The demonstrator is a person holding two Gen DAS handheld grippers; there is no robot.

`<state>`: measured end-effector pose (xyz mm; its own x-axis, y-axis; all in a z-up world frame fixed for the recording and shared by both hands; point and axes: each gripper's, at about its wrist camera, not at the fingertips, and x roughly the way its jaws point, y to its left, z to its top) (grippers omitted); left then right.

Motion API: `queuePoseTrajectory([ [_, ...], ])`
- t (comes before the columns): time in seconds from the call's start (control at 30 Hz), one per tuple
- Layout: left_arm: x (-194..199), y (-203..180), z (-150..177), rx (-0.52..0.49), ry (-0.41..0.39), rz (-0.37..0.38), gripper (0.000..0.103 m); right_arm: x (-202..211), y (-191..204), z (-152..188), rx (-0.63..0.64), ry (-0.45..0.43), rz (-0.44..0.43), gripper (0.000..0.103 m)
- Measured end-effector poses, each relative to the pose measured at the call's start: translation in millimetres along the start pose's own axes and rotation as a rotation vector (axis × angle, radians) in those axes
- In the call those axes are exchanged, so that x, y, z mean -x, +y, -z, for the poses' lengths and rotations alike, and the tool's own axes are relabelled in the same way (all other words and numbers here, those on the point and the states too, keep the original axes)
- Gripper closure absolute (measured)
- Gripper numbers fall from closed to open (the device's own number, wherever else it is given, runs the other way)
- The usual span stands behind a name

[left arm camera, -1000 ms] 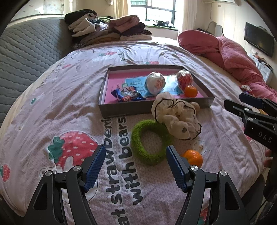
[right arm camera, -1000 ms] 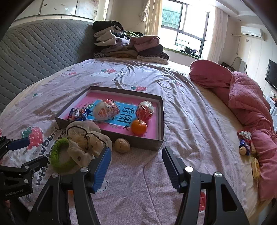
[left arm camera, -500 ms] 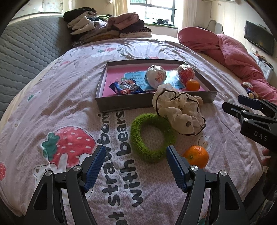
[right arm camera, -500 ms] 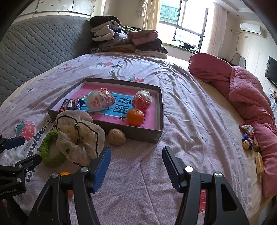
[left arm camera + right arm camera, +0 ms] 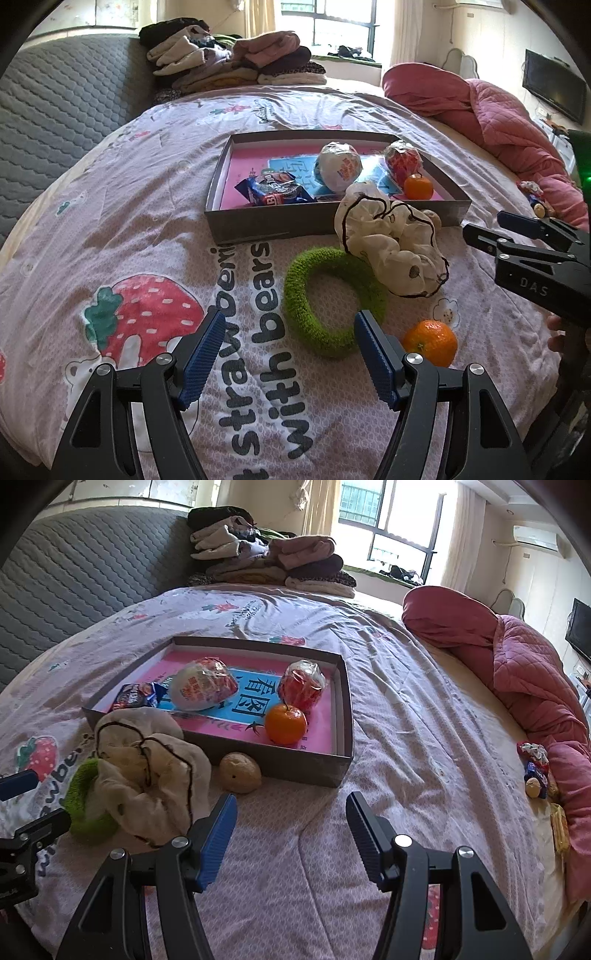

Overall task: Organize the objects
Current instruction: 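Move the left tool toward the green fuzzy ring while the right tool approaches the walnut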

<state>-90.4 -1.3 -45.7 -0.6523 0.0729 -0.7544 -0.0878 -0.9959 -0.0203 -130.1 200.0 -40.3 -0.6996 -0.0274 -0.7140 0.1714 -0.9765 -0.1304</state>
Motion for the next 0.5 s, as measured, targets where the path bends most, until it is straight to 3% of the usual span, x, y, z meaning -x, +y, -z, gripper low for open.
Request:
queuePoseTrajectory([
  [0.5, -15, 5, -1, 0.007, 0.002, -0.007, 0.03, -25, 7, -5, -0.006, 0.019, -0.02, 0.042],
])
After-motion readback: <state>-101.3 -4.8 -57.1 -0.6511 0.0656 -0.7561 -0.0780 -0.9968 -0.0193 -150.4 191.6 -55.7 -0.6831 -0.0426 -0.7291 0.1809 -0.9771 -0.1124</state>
